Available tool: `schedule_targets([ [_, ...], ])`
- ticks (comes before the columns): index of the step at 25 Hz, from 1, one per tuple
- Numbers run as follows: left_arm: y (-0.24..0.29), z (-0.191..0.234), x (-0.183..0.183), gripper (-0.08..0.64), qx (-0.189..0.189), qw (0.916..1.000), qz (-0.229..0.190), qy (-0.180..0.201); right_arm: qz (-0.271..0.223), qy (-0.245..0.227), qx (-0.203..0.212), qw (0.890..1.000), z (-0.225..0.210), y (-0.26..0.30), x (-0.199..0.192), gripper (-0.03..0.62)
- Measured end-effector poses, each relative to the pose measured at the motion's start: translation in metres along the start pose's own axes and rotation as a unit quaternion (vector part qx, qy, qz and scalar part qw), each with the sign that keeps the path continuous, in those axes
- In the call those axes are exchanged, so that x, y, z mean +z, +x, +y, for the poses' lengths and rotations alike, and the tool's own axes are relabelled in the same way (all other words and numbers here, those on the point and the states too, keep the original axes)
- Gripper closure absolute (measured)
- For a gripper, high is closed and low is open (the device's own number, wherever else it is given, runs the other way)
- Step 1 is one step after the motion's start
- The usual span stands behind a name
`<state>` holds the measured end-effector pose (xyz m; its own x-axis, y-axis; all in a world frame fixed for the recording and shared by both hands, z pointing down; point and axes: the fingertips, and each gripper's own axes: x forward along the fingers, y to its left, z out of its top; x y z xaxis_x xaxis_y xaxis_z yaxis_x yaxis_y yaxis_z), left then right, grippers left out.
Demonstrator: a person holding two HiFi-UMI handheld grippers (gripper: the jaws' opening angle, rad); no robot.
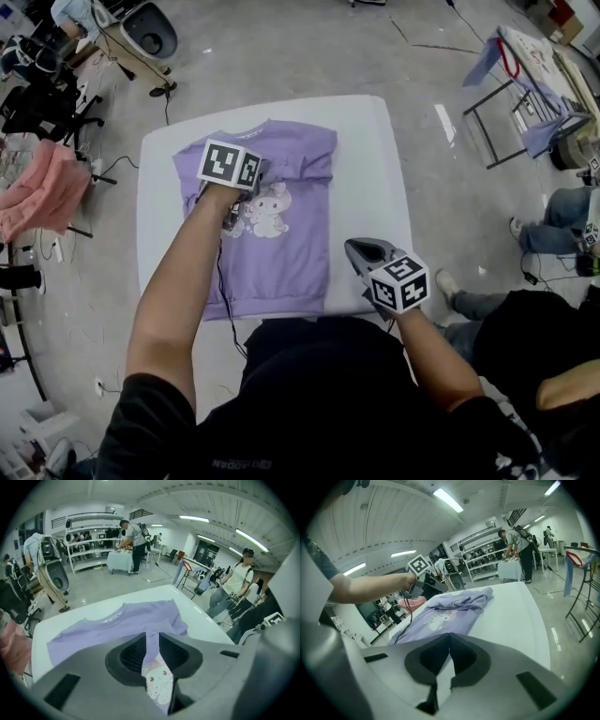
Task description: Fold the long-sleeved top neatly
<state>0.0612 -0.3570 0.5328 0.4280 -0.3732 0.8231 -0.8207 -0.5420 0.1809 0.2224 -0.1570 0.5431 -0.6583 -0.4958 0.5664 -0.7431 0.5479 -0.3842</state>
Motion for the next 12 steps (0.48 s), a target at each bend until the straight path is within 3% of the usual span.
schedule_targets([
  [5, -0.03, 0.001, -0.015, 0.516, 0.023, 0.9993, -0.03, 0.006, 0.006, -0.032, 0.019, 0.999, 0.009, 0.007, 0.004, 0.588],
  [12, -0.074, 0.008, -0.053, 0.554, 0.055, 0.996, -0.065, -0.027, 0.007, -0.068, 0.033, 0.997, 0.034, 0.01, 0.012, 0.588],
])
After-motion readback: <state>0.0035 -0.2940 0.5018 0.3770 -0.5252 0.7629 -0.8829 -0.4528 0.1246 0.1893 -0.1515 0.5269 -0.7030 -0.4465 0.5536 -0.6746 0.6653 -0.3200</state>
